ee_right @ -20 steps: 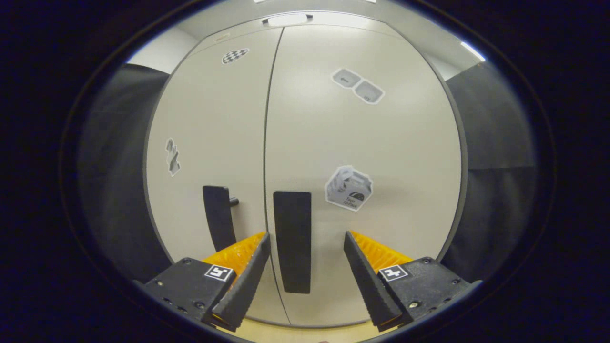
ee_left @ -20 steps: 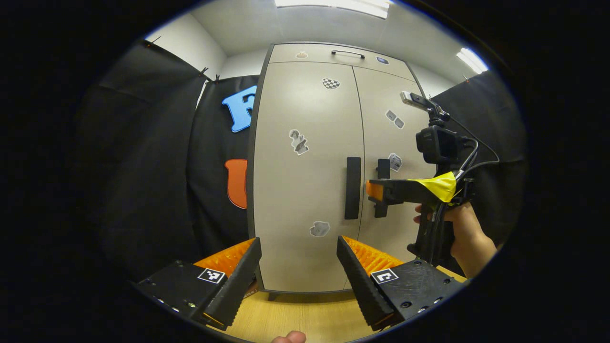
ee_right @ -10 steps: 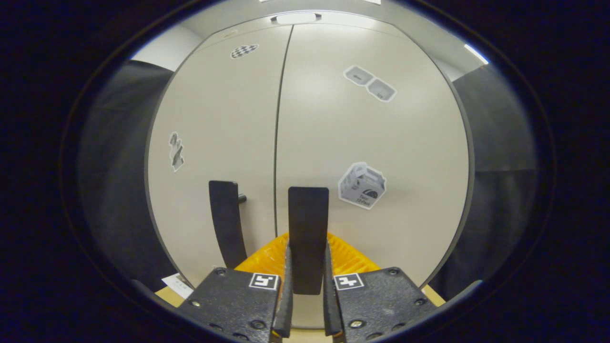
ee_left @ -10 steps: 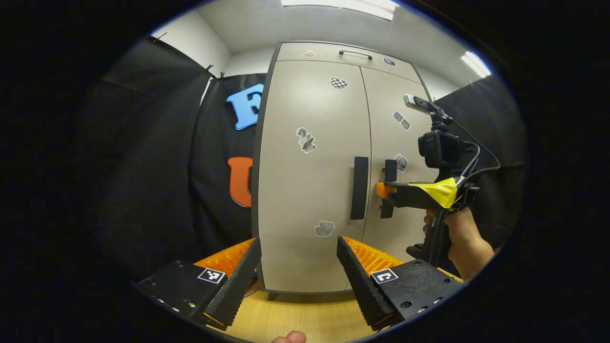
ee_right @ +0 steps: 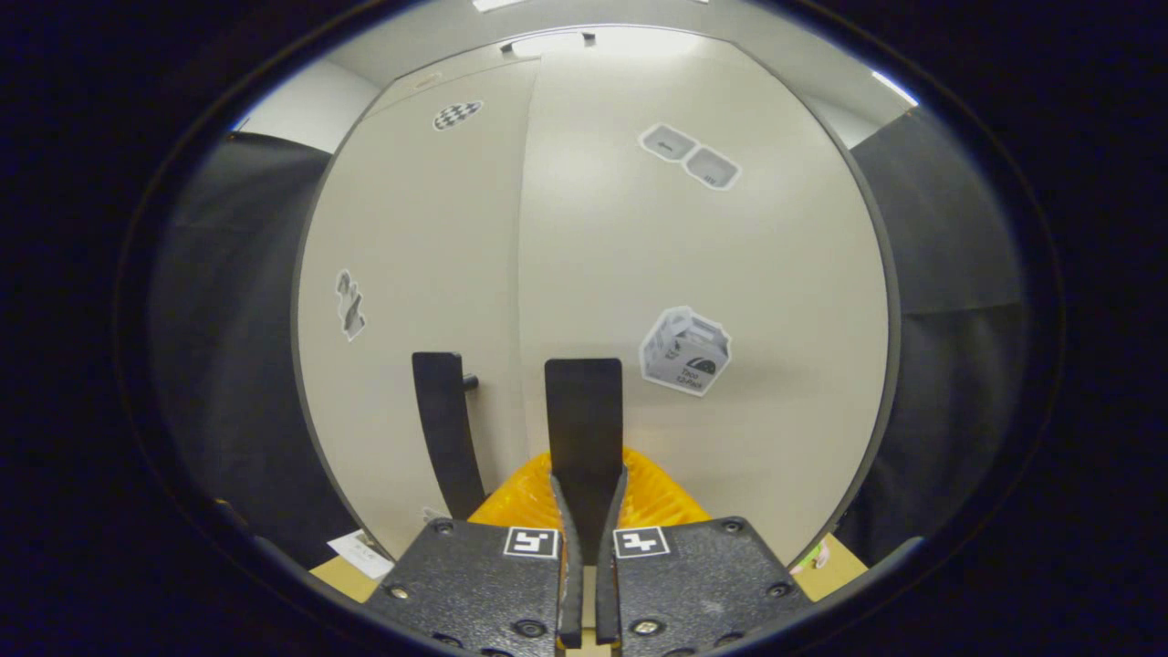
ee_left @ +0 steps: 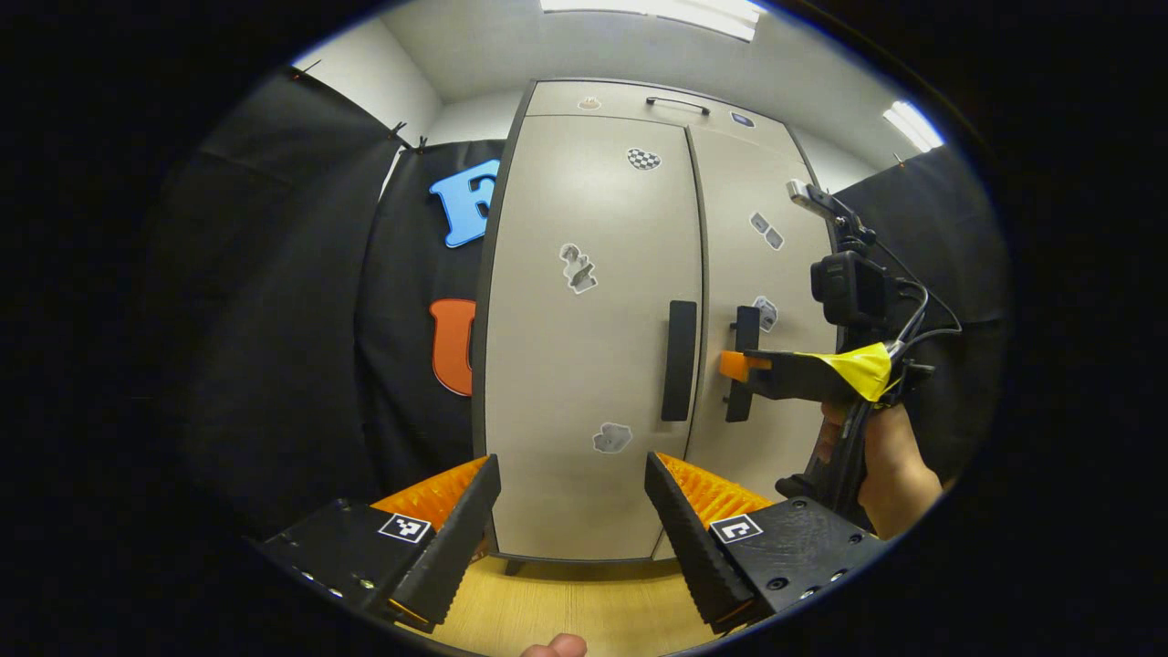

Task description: Open the right door of the double-door shoe cabinet with the right hand, and open the left door with the left hand.

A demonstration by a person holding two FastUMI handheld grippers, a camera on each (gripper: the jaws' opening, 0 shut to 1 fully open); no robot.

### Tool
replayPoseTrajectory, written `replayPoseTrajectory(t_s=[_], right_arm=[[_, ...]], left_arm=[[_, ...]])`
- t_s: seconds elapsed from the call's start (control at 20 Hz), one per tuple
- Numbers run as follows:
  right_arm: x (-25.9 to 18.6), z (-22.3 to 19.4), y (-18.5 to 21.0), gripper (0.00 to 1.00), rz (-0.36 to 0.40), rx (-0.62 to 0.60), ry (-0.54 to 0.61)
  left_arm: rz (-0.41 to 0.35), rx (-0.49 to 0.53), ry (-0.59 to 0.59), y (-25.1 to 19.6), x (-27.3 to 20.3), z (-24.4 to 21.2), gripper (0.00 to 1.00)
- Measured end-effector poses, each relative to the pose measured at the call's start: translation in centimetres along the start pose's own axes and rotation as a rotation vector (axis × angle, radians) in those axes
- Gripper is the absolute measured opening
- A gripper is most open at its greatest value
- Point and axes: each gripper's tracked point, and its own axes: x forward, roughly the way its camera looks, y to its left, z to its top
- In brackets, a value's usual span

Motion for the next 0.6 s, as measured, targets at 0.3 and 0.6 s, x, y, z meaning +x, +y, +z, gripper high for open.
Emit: replayPoseTrajectory(t_s=[0.3,0.6], right_arm=[[-4.4,-0.2,-0.9,0.09,0.088,0.009,0.034],[-8.9,-0.4,-2.7,0.09,0.155,-0.021,0.052]], left_arm=[[0.01,0.002,-0.002,-1.3,-1.4,0.4,0.95],[0.031,0.009,-0.011,-2.8,-2.4,0.8,0.95]])
